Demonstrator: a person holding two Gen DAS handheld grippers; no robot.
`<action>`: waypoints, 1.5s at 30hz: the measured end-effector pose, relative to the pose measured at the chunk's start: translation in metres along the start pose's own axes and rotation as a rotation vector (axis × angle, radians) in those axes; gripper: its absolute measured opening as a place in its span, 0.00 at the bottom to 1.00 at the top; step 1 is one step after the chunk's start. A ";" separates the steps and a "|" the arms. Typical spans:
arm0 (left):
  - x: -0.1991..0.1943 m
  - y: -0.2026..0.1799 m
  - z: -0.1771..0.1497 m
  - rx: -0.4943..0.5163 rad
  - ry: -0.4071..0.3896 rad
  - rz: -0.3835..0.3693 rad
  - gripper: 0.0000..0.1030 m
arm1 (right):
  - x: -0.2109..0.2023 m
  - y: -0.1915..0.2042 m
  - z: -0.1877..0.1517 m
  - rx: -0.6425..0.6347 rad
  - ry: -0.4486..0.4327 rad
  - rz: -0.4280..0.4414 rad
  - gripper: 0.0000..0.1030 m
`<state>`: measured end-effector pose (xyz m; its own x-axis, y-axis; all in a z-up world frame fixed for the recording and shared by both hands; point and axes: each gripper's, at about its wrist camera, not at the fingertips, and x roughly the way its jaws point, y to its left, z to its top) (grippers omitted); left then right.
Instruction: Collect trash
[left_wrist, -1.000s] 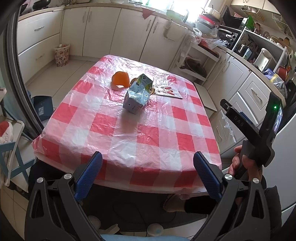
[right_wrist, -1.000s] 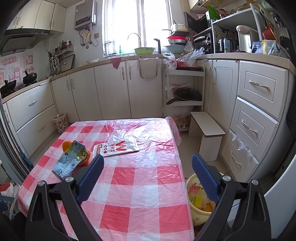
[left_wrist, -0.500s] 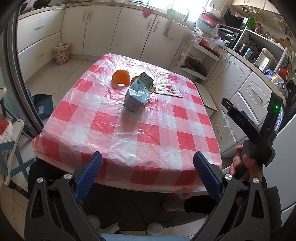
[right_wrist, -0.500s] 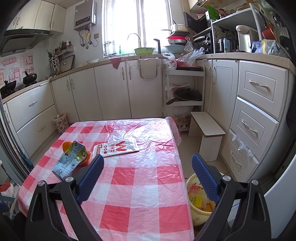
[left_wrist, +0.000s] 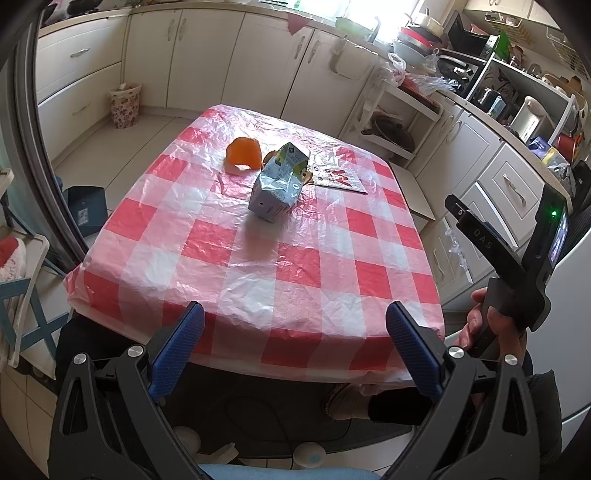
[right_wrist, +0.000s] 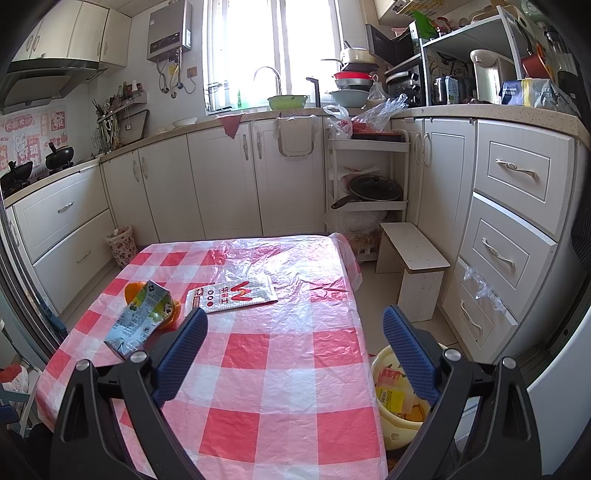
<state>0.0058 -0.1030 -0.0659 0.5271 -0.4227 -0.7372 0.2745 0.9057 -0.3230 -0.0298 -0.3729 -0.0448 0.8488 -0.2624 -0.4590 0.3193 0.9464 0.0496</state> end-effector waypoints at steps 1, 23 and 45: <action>0.000 0.000 0.000 0.001 0.001 0.001 0.92 | 0.000 0.000 0.000 0.000 0.000 0.000 0.89; -0.003 0.004 -0.004 0.000 0.000 0.004 0.92 | -0.001 0.000 -0.001 0.003 -0.004 -0.002 0.89; -0.003 0.004 -0.003 0.000 0.001 0.004 0.92 | -0.001 0.001 -0.001 0.003 -0.003 -0.002 0.89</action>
<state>0.0027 -0.0980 -0.0672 0.5269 -0.4193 -0.7393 0.2722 0.9073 -0.3205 -0.0311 -0.3717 -0.0452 0.8497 -0.2646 -0.4560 0.3218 0.9454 0.0512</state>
